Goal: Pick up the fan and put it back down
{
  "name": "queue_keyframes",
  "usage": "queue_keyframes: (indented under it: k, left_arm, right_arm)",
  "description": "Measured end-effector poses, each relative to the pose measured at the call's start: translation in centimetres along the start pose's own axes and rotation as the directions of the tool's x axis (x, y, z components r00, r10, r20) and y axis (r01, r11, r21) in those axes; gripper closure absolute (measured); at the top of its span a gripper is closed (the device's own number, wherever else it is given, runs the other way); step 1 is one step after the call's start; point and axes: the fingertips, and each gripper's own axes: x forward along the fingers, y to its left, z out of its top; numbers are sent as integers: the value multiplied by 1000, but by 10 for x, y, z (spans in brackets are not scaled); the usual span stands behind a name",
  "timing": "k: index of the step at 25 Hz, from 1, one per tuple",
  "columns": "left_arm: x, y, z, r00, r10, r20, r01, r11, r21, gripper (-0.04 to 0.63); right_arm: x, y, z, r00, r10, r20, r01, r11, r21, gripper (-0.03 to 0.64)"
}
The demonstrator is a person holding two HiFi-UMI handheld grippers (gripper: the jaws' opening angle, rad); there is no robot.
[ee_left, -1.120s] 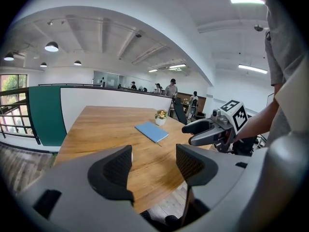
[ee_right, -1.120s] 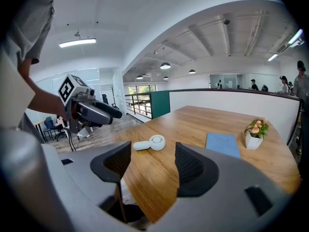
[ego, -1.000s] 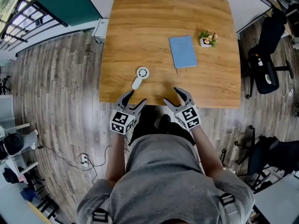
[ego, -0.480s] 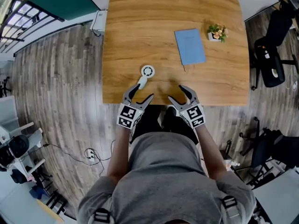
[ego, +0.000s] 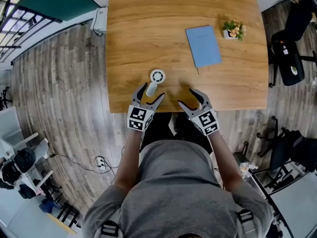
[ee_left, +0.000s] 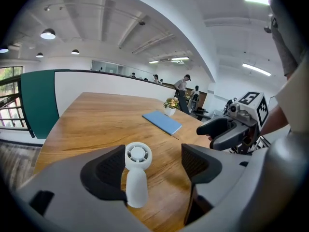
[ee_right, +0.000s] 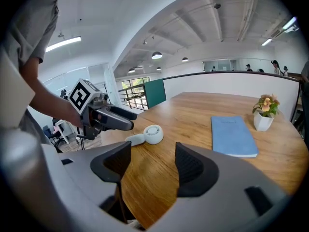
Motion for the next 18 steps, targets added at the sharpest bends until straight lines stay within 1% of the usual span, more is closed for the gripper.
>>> queue_keyframes:
  k: [2, 4, 7, 11, 16, 18]
  left_arm:
    - [8, 9, 0, 1000, 21, 10, -20, 999, -27, 238]
    - [14, 16, -2, 999, 41, 9, -41, 999, -27, 238]
    - [22, 23, -3, 998, 60, 1, -60, 998, -11, 232]
    - [36, 30, -11, 997, 71, -34, -70, 997, 18, 202]
    - [50, 32, -25, 995, 57, -83, -52, 996, 71, 192]
    - [55, 31, -28, 994, 50, -95, -42, 996, 81, 192]
  right_arm:
    - [4, -2, 0, 1000, 0, -2, 0, 1000, 13, 322]
    - [8, -4, 1, 1000, 1, -1, 0, 1000, 21, 322]
    - [14, -7, 4, 1000, -2, 0, 2, 1000, 20, 323]
    - [24, -10, 6, 1000, -4, -5, 5, 1000, 28, 324]
    - [33, -11, 7, 1000, -8, -2, 9, 999, 41, 324]
    - [36, -11, 7, 1000, -8, -2, 8, 999, 46, 324]
